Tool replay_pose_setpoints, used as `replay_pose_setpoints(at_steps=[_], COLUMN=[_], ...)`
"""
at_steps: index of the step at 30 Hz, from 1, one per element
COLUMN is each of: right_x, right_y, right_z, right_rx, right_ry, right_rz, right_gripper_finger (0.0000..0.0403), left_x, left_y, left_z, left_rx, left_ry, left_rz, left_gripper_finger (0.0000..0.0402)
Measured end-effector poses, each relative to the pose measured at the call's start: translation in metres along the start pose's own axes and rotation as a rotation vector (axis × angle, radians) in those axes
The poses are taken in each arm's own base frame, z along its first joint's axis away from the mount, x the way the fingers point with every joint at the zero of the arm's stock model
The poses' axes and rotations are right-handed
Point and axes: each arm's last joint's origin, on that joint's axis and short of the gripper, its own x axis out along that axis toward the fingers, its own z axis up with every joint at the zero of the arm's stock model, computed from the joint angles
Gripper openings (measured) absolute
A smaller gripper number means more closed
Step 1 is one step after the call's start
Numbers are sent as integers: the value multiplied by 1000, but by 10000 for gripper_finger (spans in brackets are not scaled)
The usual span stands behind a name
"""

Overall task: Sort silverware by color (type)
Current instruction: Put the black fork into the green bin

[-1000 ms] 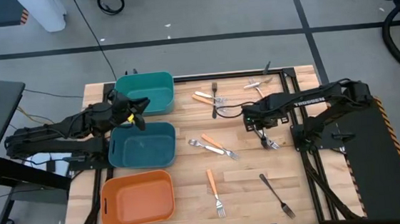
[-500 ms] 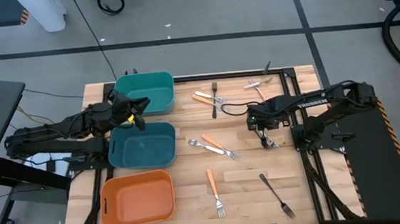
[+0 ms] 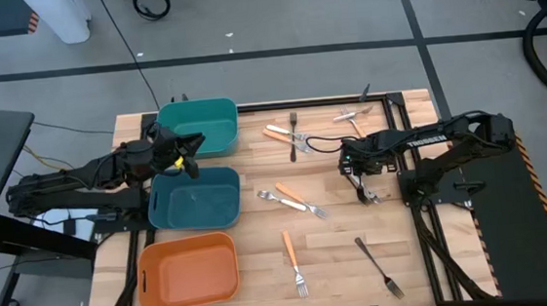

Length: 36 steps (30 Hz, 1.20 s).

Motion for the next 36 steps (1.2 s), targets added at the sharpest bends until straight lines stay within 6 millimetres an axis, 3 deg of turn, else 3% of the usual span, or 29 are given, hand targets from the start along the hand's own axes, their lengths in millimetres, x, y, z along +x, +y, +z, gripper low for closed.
replay_pose_setpoints(at_steps=[6, 15, 23, 36], right_x=[2, 3, 1, -50], right_y=[-2, -3, -3, 7], right_z=[0, 0, 0, 9], right_rx=[5, 6, -13, -52], right_ry=[-3, -15, -4, -80], right_rz=[-1, -8, 4, 263], right_gripper_finger=[104, 15, 16, 14], left_x=[0, 0, 0, 3], left_y=[0, 0, 0, -2], left_z=[0, 0, 0, 3], left_rx=[1, 0, 0, -80], left_ry=[0, -1, -1, -23], left_rz=[1, 1, 1, -5], left_gripper_finger=[71, 71, 71, 71])
